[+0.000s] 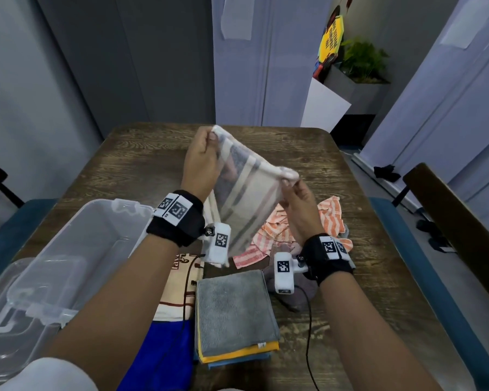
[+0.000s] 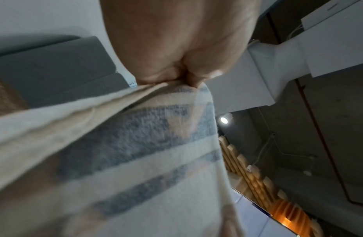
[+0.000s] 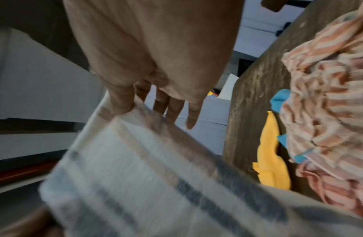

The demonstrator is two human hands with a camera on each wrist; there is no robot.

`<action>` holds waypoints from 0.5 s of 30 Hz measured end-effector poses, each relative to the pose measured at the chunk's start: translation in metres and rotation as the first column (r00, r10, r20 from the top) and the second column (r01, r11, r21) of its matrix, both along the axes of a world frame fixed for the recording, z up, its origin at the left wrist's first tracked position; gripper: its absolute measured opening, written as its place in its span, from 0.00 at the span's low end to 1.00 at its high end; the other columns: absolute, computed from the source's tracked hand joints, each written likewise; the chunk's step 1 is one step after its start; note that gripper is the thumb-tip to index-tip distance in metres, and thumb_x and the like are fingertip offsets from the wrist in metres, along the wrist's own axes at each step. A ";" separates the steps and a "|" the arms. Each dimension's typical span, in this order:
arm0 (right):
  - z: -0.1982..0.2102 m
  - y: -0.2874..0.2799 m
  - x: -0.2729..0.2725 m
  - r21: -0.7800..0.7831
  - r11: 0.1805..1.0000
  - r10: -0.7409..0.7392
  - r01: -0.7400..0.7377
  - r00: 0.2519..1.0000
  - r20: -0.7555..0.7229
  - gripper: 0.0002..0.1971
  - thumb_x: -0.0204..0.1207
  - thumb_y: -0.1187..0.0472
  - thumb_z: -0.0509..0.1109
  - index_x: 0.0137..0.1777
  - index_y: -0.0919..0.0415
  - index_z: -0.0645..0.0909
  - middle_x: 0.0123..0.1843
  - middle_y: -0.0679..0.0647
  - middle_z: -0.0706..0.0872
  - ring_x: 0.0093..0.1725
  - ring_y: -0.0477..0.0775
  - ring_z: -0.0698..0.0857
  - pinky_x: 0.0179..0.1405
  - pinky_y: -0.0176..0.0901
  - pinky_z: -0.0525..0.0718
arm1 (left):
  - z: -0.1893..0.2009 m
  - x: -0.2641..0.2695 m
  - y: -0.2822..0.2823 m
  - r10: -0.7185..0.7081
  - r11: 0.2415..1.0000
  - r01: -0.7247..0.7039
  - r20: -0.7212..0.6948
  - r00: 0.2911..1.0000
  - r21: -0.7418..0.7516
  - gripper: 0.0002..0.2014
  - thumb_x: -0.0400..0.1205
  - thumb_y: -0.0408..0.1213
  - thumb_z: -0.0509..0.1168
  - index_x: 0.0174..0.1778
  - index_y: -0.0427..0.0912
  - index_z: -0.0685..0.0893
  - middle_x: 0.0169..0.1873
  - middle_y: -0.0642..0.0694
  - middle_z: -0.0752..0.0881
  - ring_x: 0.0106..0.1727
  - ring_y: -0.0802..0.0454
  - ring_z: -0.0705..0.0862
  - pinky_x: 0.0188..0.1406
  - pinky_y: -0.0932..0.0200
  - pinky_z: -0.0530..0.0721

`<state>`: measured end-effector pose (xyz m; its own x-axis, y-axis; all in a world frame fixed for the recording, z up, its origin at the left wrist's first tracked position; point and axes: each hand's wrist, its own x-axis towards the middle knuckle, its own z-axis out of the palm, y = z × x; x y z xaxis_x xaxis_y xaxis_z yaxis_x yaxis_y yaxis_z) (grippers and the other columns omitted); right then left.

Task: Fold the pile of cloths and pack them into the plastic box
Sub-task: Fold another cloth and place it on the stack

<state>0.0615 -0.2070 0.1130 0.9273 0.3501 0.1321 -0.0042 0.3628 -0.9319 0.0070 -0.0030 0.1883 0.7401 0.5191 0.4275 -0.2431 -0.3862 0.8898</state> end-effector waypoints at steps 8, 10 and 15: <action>0.038 0.007 0.008 -0.165 0.969 -0.117 0.185 0.929 0.351 0.06 0.85 0.58 0.69 0.54 0.61 0.81 0.52 0.63 0.87 0.48 0.56 0.83 0.46 0.58 0.83 | -0.029 -0.008 0.011 0.294 0.956 -0.294 -0.029 0.955 -0.013 0.11 0.92 0.38 0.50 0.51 0.40 0.76 0.38 0.55 0.77 0.35 0.67 0.74 0.39 0.63 0.73; 0.040 0.008 0.010 -0.197 0.960 -0.111 0.200 0.915 0.387 0.08 0.85 0.56 0.69 0.57 0.60 0.82 0.57 0.64 0.87 0.51 0.65 0.84 0.51 0.65 0.83 | -0.031 -0.010 0.007 0.343 0.939 -0.343 -0.028 0.939 0.003 0.10 0.92 0.37 0.50 0.49 0.44 0.74 0.35 0.57 0.75 0.32 0.70 0.74 0.33 0.70 0.69; 0.045 0.005 0.005 -0.102 0.988 -0.086 0.117 0.958 0.272 0.06 0.84 0.56 0.69 0.56 0.56 0.85 0.50 0.57 0.85 0.48 0.57 0.79 0.47 0.56 0.78 | -0.029 -0.011 0.004 0.371 0.929 -0.366 -0.103 0.923 0.061 0.11 0.93 0.39 0.48 0.51 0.43 0.75 0.32 0.55 0.74 0.32 0.61 0.72 0.30 0.69 0.67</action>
<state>0.0660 -0.2020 0.1576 0.8955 0.2835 0.3431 0.2810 0.2377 -0.9298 -0.0038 0.0013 0.1593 0.5437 0.7485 0.3796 0.0221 -0.4649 0.8851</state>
